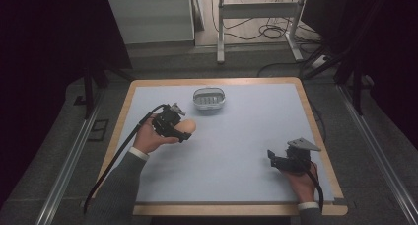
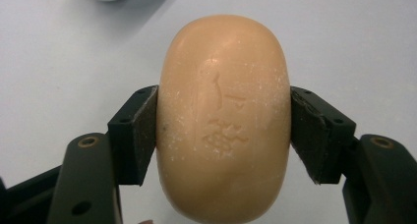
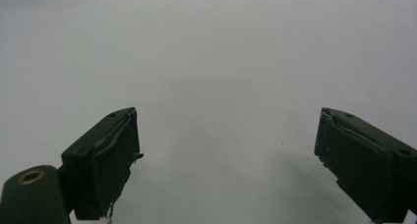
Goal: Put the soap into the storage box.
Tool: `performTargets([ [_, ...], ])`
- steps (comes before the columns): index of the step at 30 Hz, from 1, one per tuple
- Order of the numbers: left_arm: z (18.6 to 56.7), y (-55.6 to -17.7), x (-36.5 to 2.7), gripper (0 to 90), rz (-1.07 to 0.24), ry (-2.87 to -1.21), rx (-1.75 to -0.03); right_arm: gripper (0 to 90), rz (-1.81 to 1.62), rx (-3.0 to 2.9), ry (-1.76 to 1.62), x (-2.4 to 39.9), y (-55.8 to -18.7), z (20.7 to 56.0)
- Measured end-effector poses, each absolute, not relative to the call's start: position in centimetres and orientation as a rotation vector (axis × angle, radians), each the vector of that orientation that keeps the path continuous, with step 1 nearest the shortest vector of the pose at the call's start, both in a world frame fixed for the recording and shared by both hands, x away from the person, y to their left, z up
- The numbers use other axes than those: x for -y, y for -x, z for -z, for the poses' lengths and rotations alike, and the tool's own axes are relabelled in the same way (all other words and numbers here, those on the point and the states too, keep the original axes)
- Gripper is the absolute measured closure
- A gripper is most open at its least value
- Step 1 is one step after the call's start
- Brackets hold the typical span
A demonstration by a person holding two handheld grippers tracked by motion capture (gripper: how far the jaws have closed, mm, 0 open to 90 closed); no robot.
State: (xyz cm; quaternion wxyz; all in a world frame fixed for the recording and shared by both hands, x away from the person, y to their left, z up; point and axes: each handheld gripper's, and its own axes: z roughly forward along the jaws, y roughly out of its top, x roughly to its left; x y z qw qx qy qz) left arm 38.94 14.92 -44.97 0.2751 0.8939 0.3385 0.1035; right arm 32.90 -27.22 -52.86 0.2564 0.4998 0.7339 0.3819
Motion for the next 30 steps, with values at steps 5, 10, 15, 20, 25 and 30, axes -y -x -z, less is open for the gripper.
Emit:
performTargets([
  [5, 45.2, -39.5, -15.1, 32.8, -0.269, -2.402, -0.925, 9.7, -1.035, -1.993, -1.357, 27.2, -32.9, 52.9],
  [10, 45.3, -40.0, -15.4, 32.8, -0.27, -2.398, -0.937, 9.7, -1.033, -1.993, -1.356, 27.2, -32.9, 52.9],
  [15, 45.1, -40.5, -15.2, 32.8, -0.277, -2.397, -0.94, 9.7, -1.03, -1.994, -1.356, 27.2, -32.9, 52.9],
  [20, 44.8, -41.0, -14.9, 32.8, -0.285, -2.396, -0.932, 9.7, -1.033, -1.991, -1.358, 27.2, -32.9, 52.9],
  [25, 44.6, -41.4, -14.7, 32.8, -0.287, -2.397, -0.929, 9.7, -1.033, -1.991, -1.359, 27.2, -32.9, 52.9],
  [30, 44.3, -41.7, -14.5, 32.8, -0.293, -2.394, -0.93, 9.7, -1.031, -1.991, -1.36, 27.2, -32.9, 52.9],
])
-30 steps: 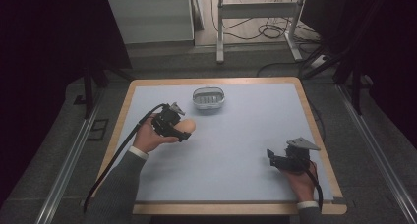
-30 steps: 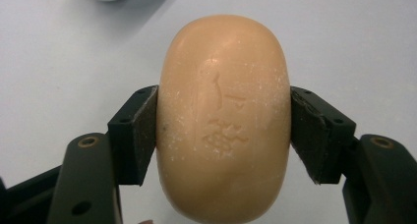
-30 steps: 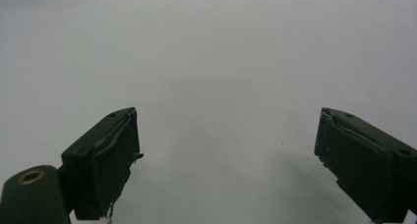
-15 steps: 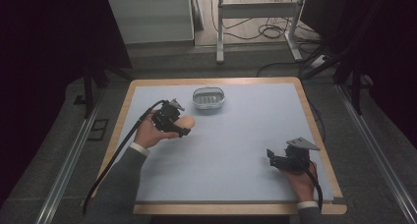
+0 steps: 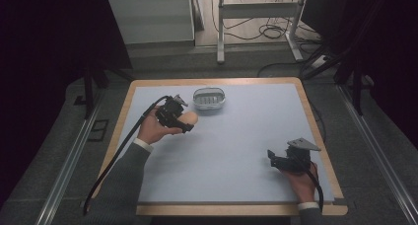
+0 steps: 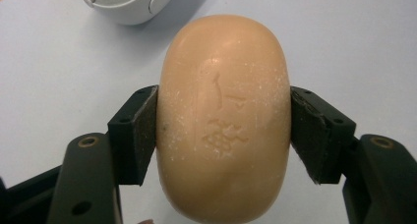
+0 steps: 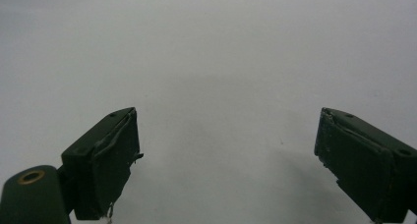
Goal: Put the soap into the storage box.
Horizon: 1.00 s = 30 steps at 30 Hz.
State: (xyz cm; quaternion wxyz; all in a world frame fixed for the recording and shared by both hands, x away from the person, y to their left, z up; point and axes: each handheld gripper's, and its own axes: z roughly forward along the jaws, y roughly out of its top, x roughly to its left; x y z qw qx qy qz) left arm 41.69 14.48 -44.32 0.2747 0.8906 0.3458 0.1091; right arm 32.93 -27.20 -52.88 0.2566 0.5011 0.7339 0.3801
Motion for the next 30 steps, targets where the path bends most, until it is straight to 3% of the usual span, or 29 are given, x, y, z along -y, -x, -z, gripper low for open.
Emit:
performTargets([
  [30, 42.9, -44.0, -13.1, 32.8, -0.316, -2.398, -0.911, 9.7, -1.029, -1.994, -1.365, 27.2, -33.0, 52.9],
])
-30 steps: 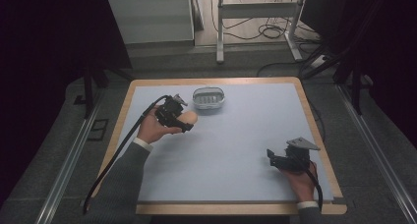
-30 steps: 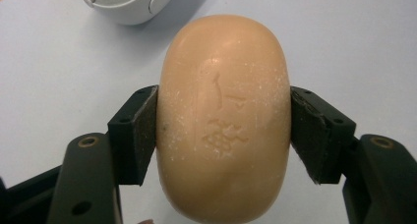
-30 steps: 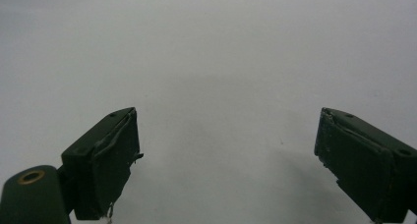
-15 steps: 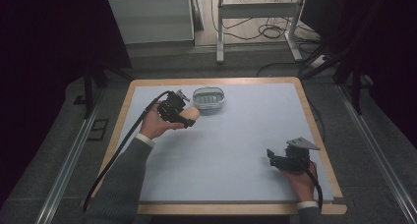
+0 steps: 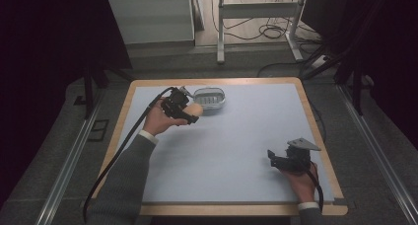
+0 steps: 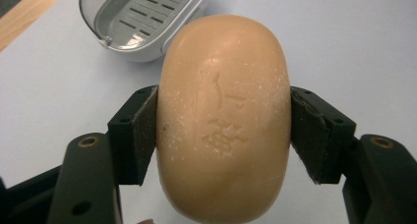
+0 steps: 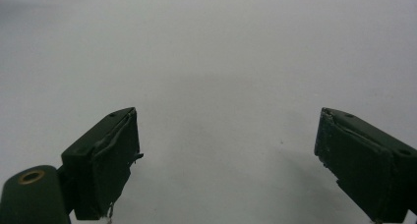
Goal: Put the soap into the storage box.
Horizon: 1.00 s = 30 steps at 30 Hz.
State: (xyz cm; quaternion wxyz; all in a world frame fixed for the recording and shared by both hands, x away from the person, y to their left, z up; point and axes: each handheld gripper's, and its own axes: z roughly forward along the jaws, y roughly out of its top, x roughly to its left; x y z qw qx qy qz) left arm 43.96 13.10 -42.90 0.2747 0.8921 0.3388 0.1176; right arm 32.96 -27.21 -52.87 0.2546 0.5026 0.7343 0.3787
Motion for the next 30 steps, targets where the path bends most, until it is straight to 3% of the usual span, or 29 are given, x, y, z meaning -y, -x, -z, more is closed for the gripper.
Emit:
performTargets([
  [30, 42.6, -47.8, -11.3, 32.8, -0.299, -2.423, -0.89, 9.7, -1.027, -1.994, -1.37, 27.2, -33.0, 52.9],
])
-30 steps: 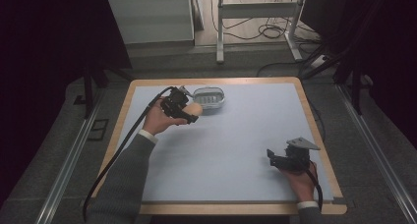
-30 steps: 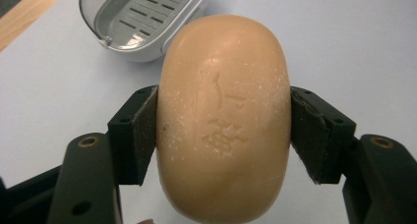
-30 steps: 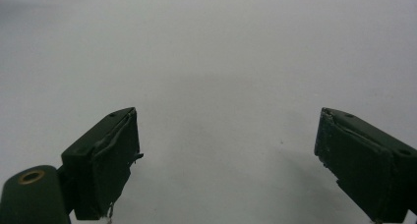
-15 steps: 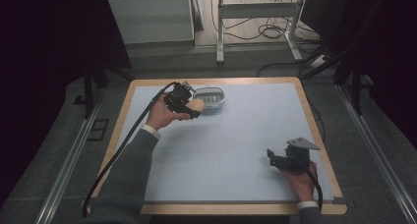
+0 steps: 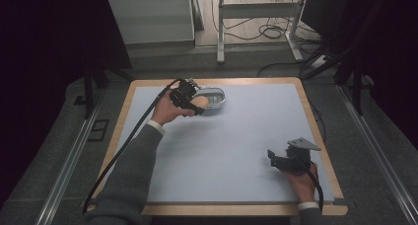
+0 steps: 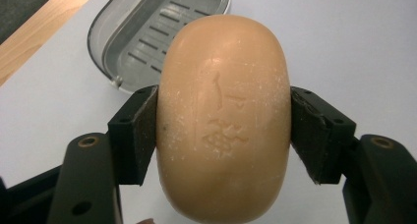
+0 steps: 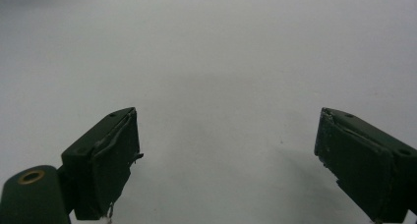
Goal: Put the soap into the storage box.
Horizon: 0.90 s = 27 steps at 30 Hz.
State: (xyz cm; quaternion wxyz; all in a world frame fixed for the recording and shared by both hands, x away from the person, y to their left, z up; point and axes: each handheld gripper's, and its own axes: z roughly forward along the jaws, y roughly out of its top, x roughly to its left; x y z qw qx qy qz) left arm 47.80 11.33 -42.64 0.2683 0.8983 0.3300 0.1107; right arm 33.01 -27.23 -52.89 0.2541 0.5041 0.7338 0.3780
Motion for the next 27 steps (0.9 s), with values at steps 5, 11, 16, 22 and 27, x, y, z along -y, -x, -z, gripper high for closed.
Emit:
performTargets([
  [5, 42.4, -48.3, -10.9, 32.8, -0.306, -2.432, -0.88, 9.7, -1.027, -1.996, -1.369, 27.2, -33.0, 52.9],
  [11, 42.4, -49.0, -10.4, 32.8, -0.307, -2.439, -0.871, 9.7, -1.03, -1.993, -1.372, 27.3, -33.0, 52.9],
  [16, 42.3, -49.5, -10.0, 32.8, -0.305, -2.443, -0.863, 9.7, -1.033, -1.993, -1.373, 27.3, -33.0, 52.9],
  [22, 42.5, -50.4, -9.5, 32.8, -0.296, -2.456, -0.859, 9.7, -1.034, -1.991, -1.375, 27.3, -33.0, 52.9],
  [27, 42.7, -51.3, -9.0, 32.8, -0.294, -2.469, -0.852, 9.7, -1.035, -1.991, -1.377, 27.3, -33.0, 52.9],
])
